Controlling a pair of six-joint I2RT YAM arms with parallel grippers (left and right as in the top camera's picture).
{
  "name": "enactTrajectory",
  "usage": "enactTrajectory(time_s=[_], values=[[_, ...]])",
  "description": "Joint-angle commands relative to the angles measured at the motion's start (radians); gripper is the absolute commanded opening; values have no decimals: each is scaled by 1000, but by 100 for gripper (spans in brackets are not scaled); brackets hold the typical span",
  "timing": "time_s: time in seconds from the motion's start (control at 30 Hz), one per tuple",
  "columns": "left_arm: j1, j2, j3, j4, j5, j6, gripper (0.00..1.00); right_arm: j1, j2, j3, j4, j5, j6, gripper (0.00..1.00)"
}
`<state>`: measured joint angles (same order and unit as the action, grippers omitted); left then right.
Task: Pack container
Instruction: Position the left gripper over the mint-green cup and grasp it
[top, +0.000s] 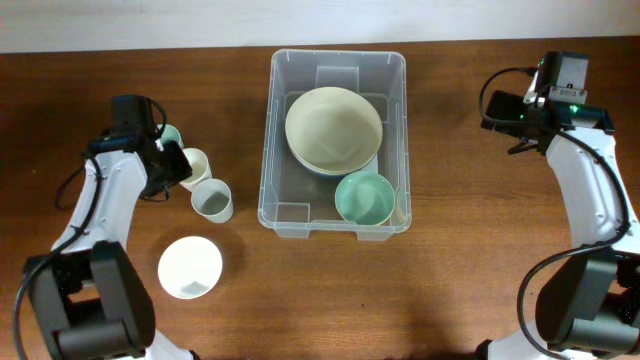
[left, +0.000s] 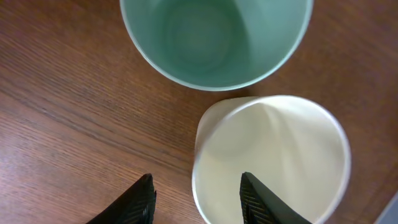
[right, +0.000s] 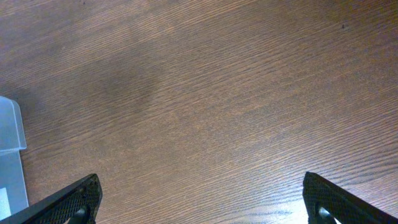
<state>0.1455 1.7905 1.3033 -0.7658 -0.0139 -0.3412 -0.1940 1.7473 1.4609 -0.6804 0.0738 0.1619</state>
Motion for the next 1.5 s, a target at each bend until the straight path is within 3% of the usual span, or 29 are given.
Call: enactTrajectory(time_s=[0.0, 0.13, 0.33, 0.7, 0.77, 0.83, 1.07, 1.47], values=[[5, 17, -8, 14, 10, -14, 45, -3, -24, 11, 3, 10, 8, 99], [4, 20, -8, 34, 10, -14, 45, -3, -24, 11, 3, 10, 8, 99], [4, 24, -8, 41, 10, -14, 20, -3, -24, 11, 3, 10, 8, 99], [4, 24, -8, 41, 10, -14, 13, -3, -24, 11, 3, 10, 8, 99], [5, 24, -8, 41, 10, -13, 18, -3, -24, 11, 3, 10, 7, 99], [5, 24, -8, 45, 10, -14, 43, -3, -24, 11, 3, 10, 8, 99], [5, 24, -8, 52, 10, -13, 50, -3, -24, 11, 3, 10, 8, 99], [57, 23, -8, 118, 76, -13, 51, -3, -24, 11, 3, 10, 8, 99]])
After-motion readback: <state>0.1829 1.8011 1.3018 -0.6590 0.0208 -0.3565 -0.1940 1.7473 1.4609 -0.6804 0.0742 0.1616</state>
